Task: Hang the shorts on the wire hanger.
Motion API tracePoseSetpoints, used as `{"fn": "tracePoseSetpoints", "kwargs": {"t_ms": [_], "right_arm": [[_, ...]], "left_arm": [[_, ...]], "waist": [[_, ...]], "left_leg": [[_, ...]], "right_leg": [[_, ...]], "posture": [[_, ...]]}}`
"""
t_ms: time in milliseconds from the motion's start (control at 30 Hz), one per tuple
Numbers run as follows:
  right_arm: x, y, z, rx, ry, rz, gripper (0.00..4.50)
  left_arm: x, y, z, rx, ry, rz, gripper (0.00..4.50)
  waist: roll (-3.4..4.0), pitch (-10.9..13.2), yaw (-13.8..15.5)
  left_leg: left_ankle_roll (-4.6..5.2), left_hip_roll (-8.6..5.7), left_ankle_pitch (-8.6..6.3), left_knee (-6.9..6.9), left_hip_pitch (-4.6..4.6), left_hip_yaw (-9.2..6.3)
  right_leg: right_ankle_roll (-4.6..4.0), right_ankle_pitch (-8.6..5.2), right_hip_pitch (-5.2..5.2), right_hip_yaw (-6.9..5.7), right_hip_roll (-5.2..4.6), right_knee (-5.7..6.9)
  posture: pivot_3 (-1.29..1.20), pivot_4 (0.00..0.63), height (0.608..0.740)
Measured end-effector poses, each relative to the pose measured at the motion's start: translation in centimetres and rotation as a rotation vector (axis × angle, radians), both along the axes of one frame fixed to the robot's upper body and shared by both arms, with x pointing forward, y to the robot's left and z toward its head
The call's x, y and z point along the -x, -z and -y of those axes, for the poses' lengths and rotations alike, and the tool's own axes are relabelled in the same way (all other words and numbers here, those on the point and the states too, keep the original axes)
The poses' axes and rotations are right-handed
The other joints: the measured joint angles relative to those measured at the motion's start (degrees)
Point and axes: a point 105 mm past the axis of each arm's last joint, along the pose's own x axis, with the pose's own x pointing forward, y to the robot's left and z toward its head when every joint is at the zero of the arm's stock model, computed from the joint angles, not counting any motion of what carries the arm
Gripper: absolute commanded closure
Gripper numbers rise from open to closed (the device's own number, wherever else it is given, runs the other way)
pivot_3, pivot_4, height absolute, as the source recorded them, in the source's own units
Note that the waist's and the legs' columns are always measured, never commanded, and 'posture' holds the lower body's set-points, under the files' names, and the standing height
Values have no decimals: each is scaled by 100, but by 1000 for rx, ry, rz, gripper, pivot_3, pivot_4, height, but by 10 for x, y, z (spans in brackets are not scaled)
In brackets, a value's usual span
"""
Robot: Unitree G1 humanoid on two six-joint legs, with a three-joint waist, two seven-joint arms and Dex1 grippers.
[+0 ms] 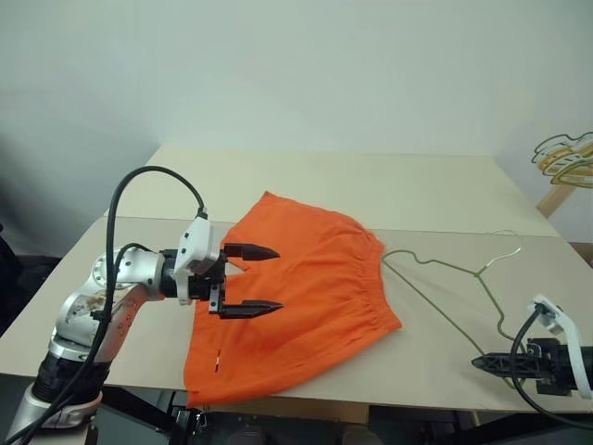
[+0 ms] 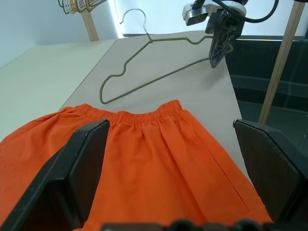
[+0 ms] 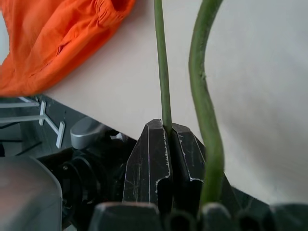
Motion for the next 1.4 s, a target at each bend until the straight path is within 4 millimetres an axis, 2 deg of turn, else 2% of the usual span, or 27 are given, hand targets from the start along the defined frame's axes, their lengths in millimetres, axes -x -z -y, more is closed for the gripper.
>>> {"fn": "tracePoseSetpoints", "kwargs": {"t_ms": [367, 933, 1067, 1233, 1300, 1400], "right_arm": [[15, 11, -1, -1, -12, -60, 4500], [31, 8, -3, -20, -61, -104, 4500], [26, 5, -6, -30, -85, -83, 4500], [1, 0, -14, -57, -109, -29, 4500], [-9, 4, -20, -79, -101, -18, 4500], [-10, 18, -22, -83, -88, -61, 4500]], "left_arm": [[0, 0, 0, 0, 2, 2, 29], [2, -1, 0, -7, 7, 6, 29], [2, 0, 0, -8, 7, 4, 29], [3, 0, 0, -10, 8, 7, 29], [2, 0, 0, -11, 5, 9, 29], [2, 0, -1, -16, -3, 10, 29]], "waist": [[-4, 3, 11], [-7, 5, 16], [-15, 9, 4], [-18, 11, 7], [-23, 15, 25], [-24, 15, 78]], "left_leg": [[1, -1, -1, 0, -1, 0], [2, 0, -1, -1, -1, -1], [2, 0, -1, 0, 0, -1], [1, 2, -1, -4, 4, -1], [1, 1, -1, -5, 1, -2], [2, -2, -1, -4, -13, -2]], "right_leg": [[1, 0, 0, 0, 0, -2], [1, 1, 1, 0, 1, -6], [2, 1, 1, 1, 1, -6], [2, 2, 3, -1, 3, -6], [2, 2, 1, -1, 0, -7], [3, 2, -6, -4, -5, -10]], "posture": [[-68, 0, 740], [-70, 0, 740], [-49, 0, 740], [-13, 0, 740], [3, 0, 740], [20, 0, 740]]}}
